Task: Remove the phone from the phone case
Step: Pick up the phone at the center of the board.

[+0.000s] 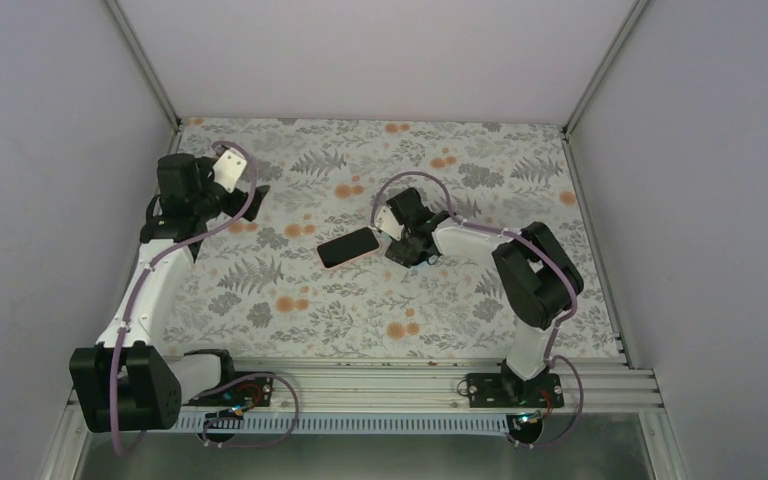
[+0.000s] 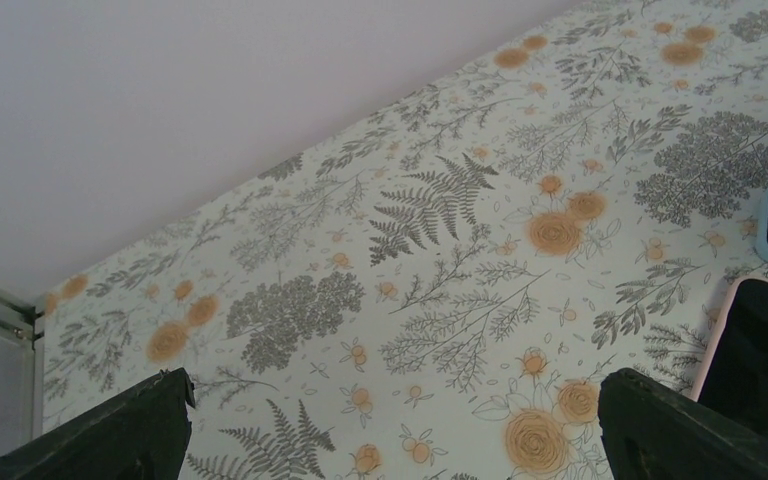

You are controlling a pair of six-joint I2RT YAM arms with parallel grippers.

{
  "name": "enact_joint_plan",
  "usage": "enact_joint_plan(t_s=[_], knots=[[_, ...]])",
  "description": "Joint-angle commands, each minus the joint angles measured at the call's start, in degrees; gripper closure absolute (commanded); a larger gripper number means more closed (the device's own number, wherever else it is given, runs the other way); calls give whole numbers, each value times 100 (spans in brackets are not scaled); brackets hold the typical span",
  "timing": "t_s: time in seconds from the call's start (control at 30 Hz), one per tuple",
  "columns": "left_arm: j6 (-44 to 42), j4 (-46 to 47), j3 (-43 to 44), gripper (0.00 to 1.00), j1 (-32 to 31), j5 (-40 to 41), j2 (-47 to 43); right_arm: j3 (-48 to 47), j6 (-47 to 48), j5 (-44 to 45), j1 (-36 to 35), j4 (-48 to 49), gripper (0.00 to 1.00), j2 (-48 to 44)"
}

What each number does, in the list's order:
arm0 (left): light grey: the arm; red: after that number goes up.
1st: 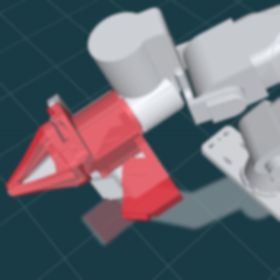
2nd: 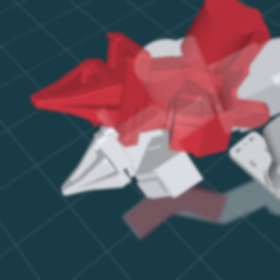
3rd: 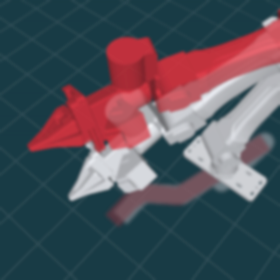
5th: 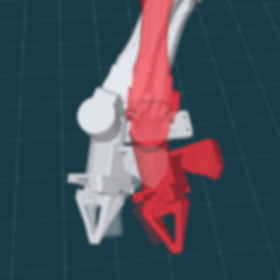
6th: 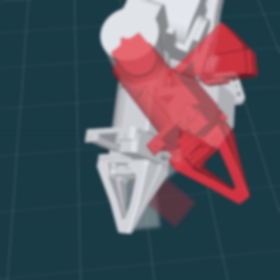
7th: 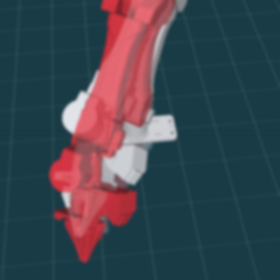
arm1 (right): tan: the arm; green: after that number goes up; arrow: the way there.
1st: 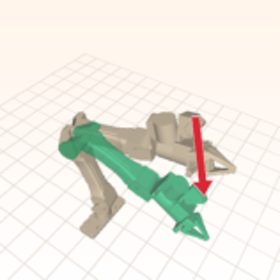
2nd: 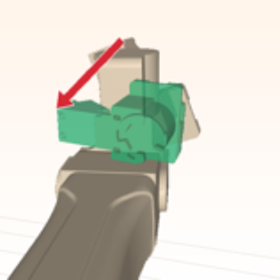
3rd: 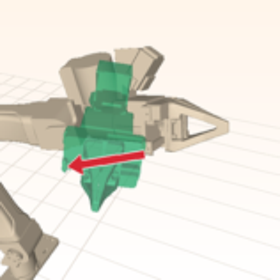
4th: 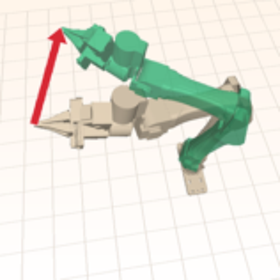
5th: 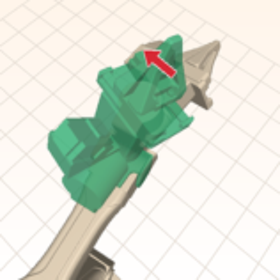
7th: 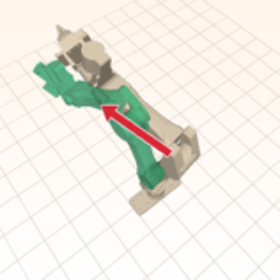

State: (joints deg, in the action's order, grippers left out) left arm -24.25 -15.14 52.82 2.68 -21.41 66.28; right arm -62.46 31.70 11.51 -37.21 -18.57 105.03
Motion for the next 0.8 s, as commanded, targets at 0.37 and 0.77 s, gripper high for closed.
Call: enact_joint_plan(t_s=[0.37,0.77], knots=[[-662,-623,-44,0,100,-969,175,-163,-134,-704,780,-1196,0,210],[-965,-1130,188,0,108,-1599,635,-675,331,-1473,1201,-2414,0,876]])
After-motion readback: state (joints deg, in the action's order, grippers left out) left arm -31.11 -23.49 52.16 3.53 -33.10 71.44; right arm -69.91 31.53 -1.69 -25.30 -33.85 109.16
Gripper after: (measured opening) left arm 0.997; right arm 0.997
